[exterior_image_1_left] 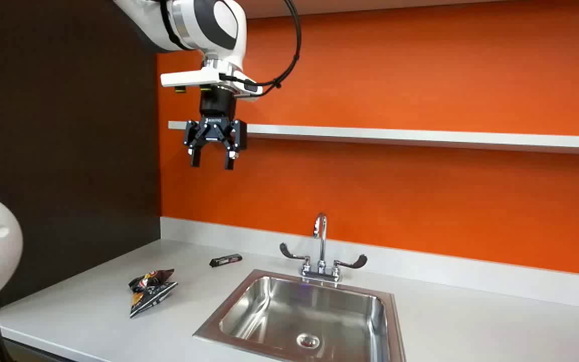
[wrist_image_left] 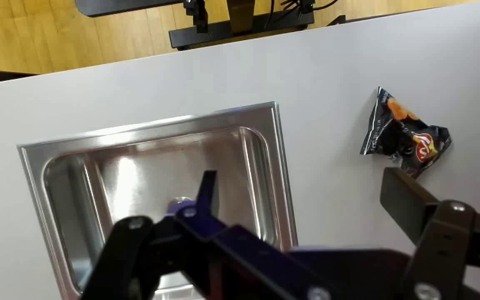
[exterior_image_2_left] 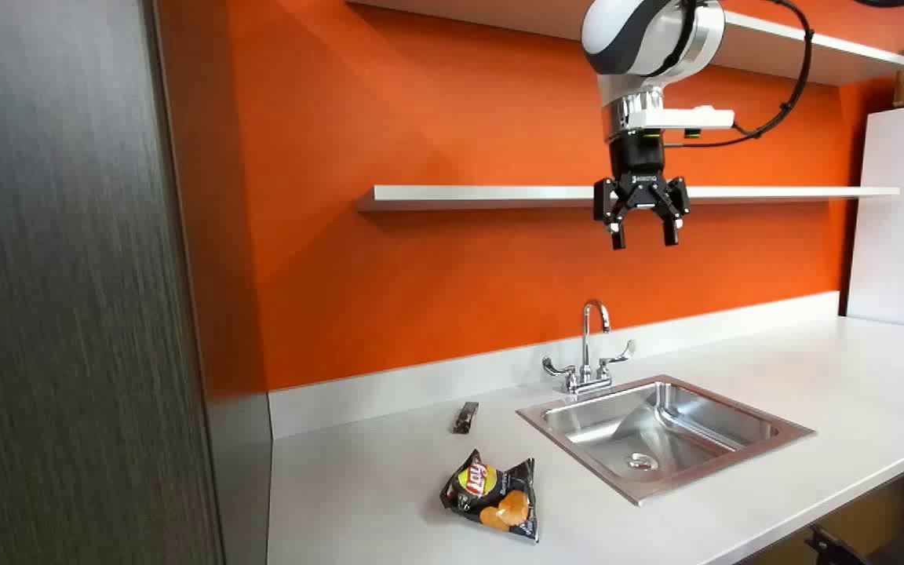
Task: Pick the lays up and place them on the left side of the bottom shelf
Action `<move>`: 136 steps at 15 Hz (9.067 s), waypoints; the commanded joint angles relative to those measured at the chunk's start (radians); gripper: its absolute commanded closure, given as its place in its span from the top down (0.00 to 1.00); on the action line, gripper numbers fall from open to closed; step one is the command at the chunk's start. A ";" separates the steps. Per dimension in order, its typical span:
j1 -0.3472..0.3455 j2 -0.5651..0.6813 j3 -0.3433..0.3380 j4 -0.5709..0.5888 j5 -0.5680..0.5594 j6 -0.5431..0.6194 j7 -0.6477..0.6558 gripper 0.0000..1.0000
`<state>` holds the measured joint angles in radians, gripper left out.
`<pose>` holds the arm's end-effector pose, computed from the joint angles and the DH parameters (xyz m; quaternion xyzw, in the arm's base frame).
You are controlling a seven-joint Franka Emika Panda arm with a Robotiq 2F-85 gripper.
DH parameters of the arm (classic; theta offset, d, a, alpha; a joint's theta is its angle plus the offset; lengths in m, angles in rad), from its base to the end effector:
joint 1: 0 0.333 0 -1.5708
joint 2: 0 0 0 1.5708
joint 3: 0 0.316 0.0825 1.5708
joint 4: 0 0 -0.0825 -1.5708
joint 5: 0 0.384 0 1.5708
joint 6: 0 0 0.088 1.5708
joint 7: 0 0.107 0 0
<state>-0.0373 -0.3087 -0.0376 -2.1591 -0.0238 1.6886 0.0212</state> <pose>0.4426 -0.0368 0.5126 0.9957 -0.0442 -0.0810 0.0039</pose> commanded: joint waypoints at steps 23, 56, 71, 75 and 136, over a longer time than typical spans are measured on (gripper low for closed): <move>0.244 0.181 0.206 -0.279 0.158 0.412 -0.035 1.00; 0.203 0.643 0.237 -0.113 0.127 0.816 -0.264 1.00; 0.191 0.695 0.237 -0.120 0.100 0.880 -0.298 1.00; 0.193 0.703 0.235 -0.121 0.082 0.882 -0.294 1.00; 0.170 -0.054 0.150 -0.077 0.080 0.363 0.110 0.00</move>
<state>0.1542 -0.3248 0.1028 -2.2741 0.0531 2.0855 0.1048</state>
